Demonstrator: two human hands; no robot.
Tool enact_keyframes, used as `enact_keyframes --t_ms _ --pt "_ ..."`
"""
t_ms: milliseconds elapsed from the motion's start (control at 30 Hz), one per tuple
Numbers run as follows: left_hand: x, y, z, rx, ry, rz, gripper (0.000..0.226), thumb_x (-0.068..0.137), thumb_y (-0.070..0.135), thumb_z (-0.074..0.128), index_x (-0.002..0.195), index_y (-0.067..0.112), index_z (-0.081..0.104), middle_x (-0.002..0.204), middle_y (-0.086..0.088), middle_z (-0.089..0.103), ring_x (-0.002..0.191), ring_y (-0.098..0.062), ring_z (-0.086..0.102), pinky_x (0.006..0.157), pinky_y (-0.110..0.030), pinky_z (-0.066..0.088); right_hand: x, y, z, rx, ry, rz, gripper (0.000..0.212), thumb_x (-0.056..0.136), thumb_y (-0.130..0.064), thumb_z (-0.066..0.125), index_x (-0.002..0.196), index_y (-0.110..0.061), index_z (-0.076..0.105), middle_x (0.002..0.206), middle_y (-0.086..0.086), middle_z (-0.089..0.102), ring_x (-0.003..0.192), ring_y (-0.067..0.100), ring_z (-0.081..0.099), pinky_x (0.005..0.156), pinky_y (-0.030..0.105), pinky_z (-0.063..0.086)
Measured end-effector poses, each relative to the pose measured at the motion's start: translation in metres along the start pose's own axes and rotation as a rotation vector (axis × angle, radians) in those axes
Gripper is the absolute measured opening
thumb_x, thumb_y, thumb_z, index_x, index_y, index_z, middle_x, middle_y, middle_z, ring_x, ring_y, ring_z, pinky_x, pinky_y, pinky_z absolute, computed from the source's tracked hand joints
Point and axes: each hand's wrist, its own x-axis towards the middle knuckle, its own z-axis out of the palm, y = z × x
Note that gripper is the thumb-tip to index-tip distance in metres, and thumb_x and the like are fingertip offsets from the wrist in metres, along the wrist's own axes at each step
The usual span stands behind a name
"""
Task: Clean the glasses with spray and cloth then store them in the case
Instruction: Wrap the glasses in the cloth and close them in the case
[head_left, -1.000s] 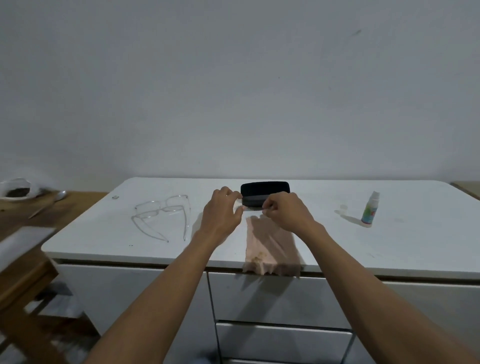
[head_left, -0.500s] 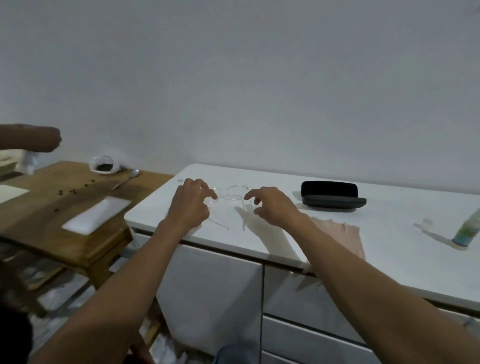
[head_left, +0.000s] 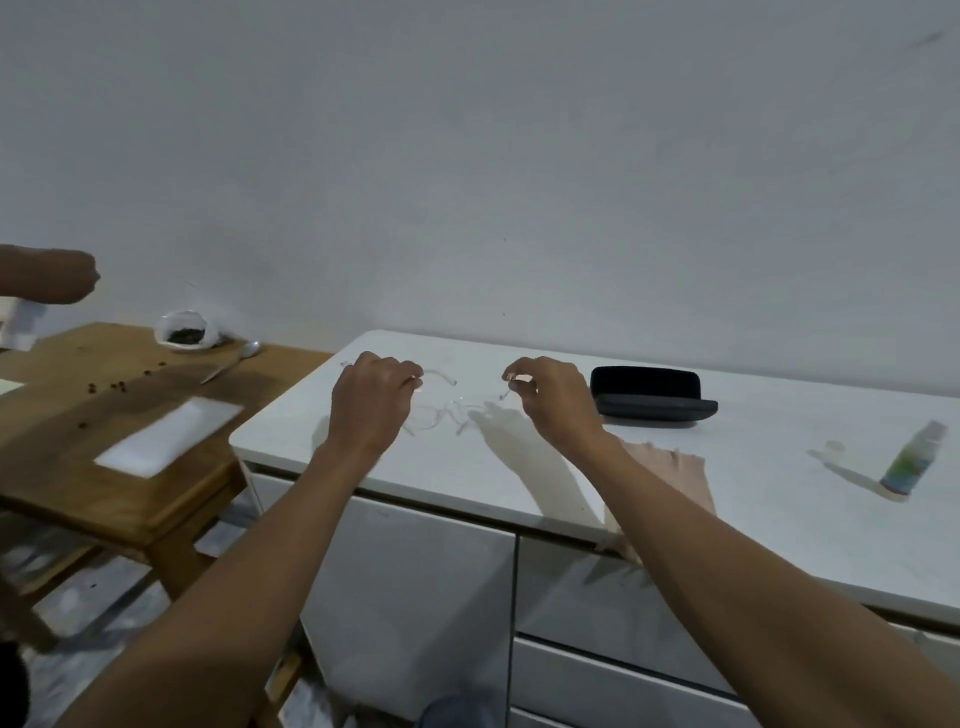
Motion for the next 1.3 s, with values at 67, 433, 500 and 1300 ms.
enact_keyframes --t_ms 67,433,500,1300 --pt "0.007 0.016 0.002 -0.078 0.024 -0.049 0.010 0.089 0.014 0.074 0.097 0.013 0.079 0.086 -0.007 0.078 0.089 -0.033 0.066 0.071 -0.042 0.055 -0.001 0.002 -0.014 0.037 0.062 0.014 0.015 0.099 -0.012 0.058 0.103 -0.017 0.072 0.100 -0.001 0.077 0.081 0.025 0.066 0.070 0.035 0.049" --pt "0.023 0.128 0.036 -0.490 -0.176 -0.140 0.014 0.092 0.022 0.070 0.102 0.021 0.079 0.088 0.002 0.076 0.094 -0.019 0.064 0.080 -0.032 0.049 -0.049 0.066 -0.106 -0.068 0.240 0.090 0.019 0.098 -0.011 0.051 0.107 -0.021 0.064 0.072 0.001 0.068 0.068 0.023 0.057 0.058 0.032 0.037" --pt "0.018 0.147 0.040 -0.528 -0.241 -0.104 0.013 0.091 0.023 0.071 0.100 0.021 0.080 0.087 0.001 0.078 0.092 -0.019 0.066 0.081 -0.035 0.053 -0.065 0.080 -0.121 -0.073 0.254 0.109 0.018 0.097 -0.012 0.054 0.105 -0.024 0.064 0.071 -0.004 0.067 0.068 0.022 0.060 0.058 0.034 0.045" --pt "-0.008 0.168 0.037 -0.541 -0.496 0.023 0.055 0.066 0.010 0.050 0.115 0.022 0.071 0.100 0.010 0.068 0.094 -0.017 0.059 0.082 -0.033 0.050 -0.119 0.117 -0.156 0.114 0.263 0.277 0.028 0.085 -0.008 0.057 0.093 -0.028 0.074 0.075 0.002 0.073 0.075 0.022 0.067 0.072 0.032 0.054"
